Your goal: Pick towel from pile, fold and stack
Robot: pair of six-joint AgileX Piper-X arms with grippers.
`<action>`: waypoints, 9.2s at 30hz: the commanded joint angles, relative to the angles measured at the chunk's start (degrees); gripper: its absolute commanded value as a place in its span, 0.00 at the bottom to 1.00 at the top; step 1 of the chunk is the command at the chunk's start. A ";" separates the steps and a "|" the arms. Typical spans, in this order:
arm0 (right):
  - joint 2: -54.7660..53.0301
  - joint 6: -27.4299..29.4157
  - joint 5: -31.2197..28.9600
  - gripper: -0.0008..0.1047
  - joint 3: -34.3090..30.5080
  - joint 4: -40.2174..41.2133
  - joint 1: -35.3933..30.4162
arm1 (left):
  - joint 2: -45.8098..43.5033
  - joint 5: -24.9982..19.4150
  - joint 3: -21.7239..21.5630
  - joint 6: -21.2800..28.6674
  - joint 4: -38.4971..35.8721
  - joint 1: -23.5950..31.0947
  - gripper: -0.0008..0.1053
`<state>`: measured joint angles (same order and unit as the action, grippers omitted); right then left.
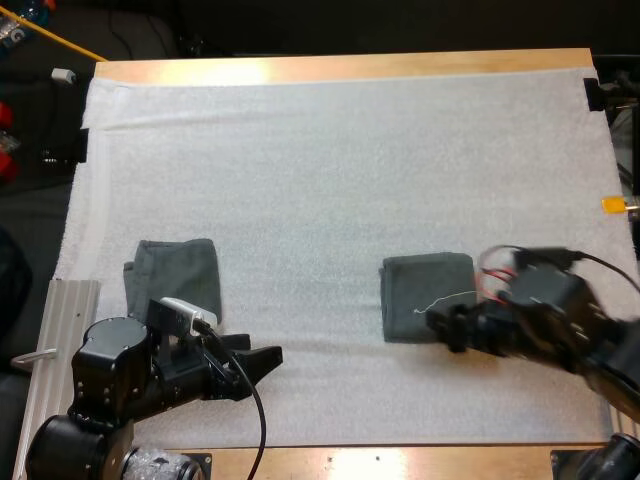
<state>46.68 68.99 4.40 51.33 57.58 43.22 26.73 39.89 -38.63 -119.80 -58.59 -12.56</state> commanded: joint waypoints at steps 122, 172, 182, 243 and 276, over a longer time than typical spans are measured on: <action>-18.82 -0.70 -5.47 0.68 0.02 14.66 -0.11 | 76.71 -0.79 -16.40 -27.50 44.66 -26.26 0.01; -18.82 -0.70 -1.43 0.68 0.02 13.97 -0.11 | 52.24 -26.21 -24.56 22.30 -9.06 17.17 0.01; -18.82 -0.70 -0.48 0.68 0.02 13.33 -0.11 | 52.24 -35.90 -24.55 22.91 -9.44 17.92 0.01; -18.82 -0.91 8.93 0.68 0.02 9.45 -0.11 | 62.96 -40.81 -17.39 24.98 -1.74 17.92 0.49; -18.71 -4.15 10.01 0.68 0.02 2.23 -0.11 | 66.11 -33.14 -26.03 21.54 1.27 17.92 0.49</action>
<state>28.04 64.74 13.87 51.33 60.27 43.22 93.87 6.77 -64.11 -98.34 -56.85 5.33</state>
